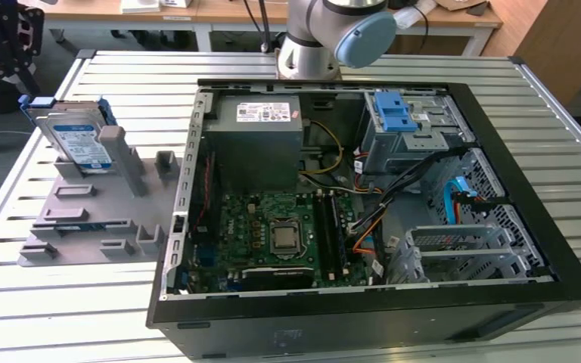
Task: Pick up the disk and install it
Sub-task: 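Pick up the disk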
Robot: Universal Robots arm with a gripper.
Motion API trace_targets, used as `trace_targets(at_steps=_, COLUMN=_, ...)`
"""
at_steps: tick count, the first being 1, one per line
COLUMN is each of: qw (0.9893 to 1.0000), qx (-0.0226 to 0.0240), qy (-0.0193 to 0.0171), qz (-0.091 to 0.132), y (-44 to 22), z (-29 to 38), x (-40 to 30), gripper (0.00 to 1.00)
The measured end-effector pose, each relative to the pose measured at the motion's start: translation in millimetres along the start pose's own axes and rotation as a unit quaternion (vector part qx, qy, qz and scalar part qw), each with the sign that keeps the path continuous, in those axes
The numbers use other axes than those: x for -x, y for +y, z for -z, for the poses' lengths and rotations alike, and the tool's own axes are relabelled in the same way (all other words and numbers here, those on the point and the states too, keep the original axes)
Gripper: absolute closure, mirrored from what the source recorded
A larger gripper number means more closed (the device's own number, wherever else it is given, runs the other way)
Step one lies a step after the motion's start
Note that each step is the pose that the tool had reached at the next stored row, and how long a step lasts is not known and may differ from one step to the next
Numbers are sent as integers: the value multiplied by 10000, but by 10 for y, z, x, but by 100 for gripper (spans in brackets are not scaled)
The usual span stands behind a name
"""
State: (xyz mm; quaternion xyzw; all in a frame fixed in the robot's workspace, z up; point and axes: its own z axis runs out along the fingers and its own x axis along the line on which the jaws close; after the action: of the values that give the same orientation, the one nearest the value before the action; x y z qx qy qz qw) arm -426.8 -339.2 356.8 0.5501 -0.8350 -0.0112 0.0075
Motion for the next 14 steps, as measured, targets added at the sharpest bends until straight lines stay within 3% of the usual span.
trace_targets(at_steps=5, qw=9990, qx=0, qy=12, qz=449, y=0, z=-5, x=0, gripper=89)
trace_targets(at_steps=11, qw=9956, qx=-2, qy=24, qz=942, y=0, z=-11, x=0, gripper=89)
trace_targets(at_steps=14, qw=9951, qx=-64, qy=6, qz=987, y=2, z=-17, x=1, gripper=89)
